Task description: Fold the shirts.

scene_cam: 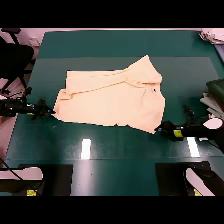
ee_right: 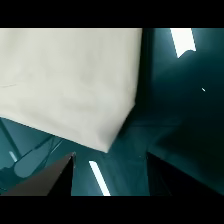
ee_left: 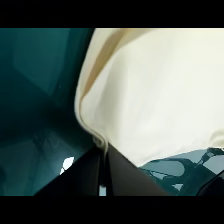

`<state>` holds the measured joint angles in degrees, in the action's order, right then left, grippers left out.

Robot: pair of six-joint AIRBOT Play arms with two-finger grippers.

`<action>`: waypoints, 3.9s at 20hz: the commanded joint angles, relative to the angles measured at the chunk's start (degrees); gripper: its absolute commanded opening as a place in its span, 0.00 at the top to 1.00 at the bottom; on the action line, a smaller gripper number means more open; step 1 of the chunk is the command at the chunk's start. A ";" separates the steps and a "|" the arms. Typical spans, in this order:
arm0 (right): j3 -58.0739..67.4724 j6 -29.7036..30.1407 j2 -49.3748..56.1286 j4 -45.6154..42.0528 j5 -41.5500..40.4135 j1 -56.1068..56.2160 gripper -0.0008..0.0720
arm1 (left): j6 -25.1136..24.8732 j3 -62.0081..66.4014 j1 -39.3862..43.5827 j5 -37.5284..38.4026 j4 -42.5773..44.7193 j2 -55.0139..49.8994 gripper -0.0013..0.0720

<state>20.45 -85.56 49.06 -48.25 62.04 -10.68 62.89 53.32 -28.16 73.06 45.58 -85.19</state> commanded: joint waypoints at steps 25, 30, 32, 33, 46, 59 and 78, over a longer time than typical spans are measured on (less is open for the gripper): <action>23.10 2.71 -36.54 9.70 -10.56 -13.62 0.96 | -10.69 10.67 -0.11 3.91 -30.58 40.50 0.95; 40.00 10.14 -34.21 9.77 -8.74 -18.80 0.96 | -10.93 27.06 -0.11 -0.61 -28.46 49.22 0.95; 47.91 14.40 -31.52 9.62 -8.66 -18.38 0.96 | -12.41 35.17 -0.11 -4.13 -24.22 51.36 0.95; 51.49 16.24 -30.18 9.68 -8.68 -17.81 0.96 | -12.37 38.93 -0.11 -6.43 -21.03 52.24 0.95; 81.70 20.24 -14.64 6.14 -2.60 -3.87 0.96 | -10.51 53.46 -0.11 -7.69 -6.54 53.75 0.95; 48.68 22.25 2.73 6.16 -4.66 -0.76 0.96 | -15.87 -4.90 -0.09 -15.23 -17.70 51.39 0.95; 45.66 35.63 27.71 11.28 -22.16 -0.44 0.96 | -68.15 -4.66 10.64 -31.43 -56.76 10.36 0.95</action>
<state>66.11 -53.41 75.85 -37.60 43.97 -11.22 -0.10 44.03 -21.58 48.14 -9.63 -70.57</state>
